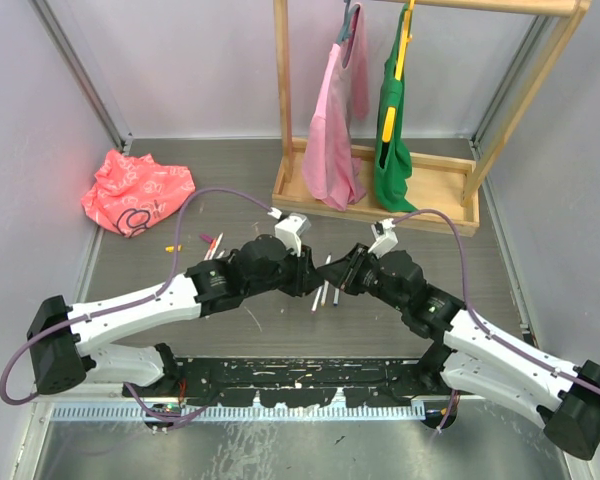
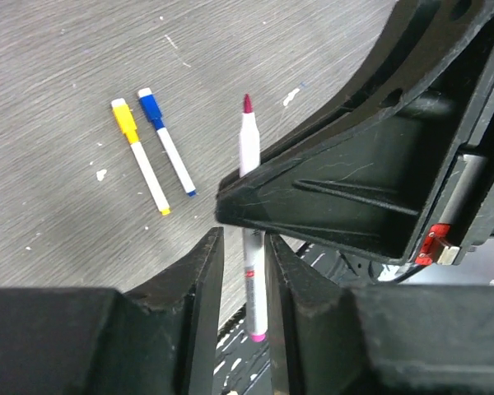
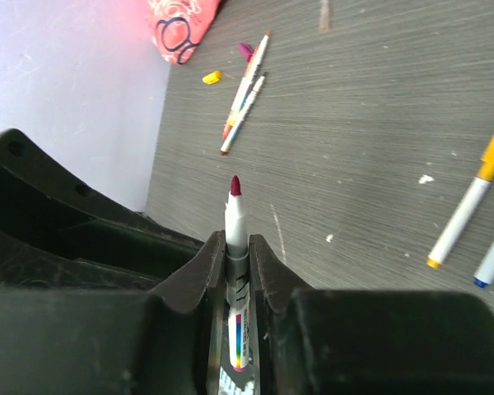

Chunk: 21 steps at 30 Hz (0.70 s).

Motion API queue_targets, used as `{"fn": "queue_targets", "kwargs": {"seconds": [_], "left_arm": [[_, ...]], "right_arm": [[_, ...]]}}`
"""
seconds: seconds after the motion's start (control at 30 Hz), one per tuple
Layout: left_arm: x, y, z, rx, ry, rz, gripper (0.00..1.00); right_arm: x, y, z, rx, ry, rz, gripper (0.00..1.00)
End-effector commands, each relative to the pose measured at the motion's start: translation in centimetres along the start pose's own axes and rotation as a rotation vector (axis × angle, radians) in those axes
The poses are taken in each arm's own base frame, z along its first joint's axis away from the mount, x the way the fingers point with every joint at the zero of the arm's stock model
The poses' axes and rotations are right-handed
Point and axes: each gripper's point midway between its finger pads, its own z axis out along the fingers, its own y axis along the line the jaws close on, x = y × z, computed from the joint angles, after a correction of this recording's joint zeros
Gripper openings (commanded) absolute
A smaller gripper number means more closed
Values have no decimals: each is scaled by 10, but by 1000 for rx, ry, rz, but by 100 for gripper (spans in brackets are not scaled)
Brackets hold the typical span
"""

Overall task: Insert the pens into the pen caps
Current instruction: Pick up the pen from the center of the board.

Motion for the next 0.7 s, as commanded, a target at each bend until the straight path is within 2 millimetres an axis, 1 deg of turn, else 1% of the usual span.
{"fn": "queue_targets", "kwargs": {"seconds": [0.0,0.03,0.1,0.17,0.27,0.4,0.47,0.5,0.57,0.67], "left_arm": [[-24,3,-13,-44,-74,55,30],[-26,12,-17,-82,-88,59,32],[-30,27,-26,-139,-109,61,41],[-32,45,-32,-188,-120,52,45],[-39,79,-42,-273,-127,10,45],[-49,133,-57,-413,-149,-93,45],[-51,160,-66,-498,-166,-162,45],[-52,177,-72,-554,-181,-210,46],[-48,202,-78,-625,-183,-293,46],[-44,233,-84,-714,-189,-360,46]], "right_arm": [[-16,-3,-9,56,-64,-43,3],[-17,-6,-11,71,-68,-51,3],[-17,-13,-14,99,-78,-61,3],[-17,-18,-17,115,-78,-69,2],[-12,-25,-20,136,-64,-74,2],[-9,-31,-24,148,-57,-71,2],[-7,-34,-25,154,-56,-69,2],[-5,-37,-26,158,-52,-70,2],[-2,-40,-27,167,-42,-72,2],[4,-46,-29,180,-20,-73,2]]}}
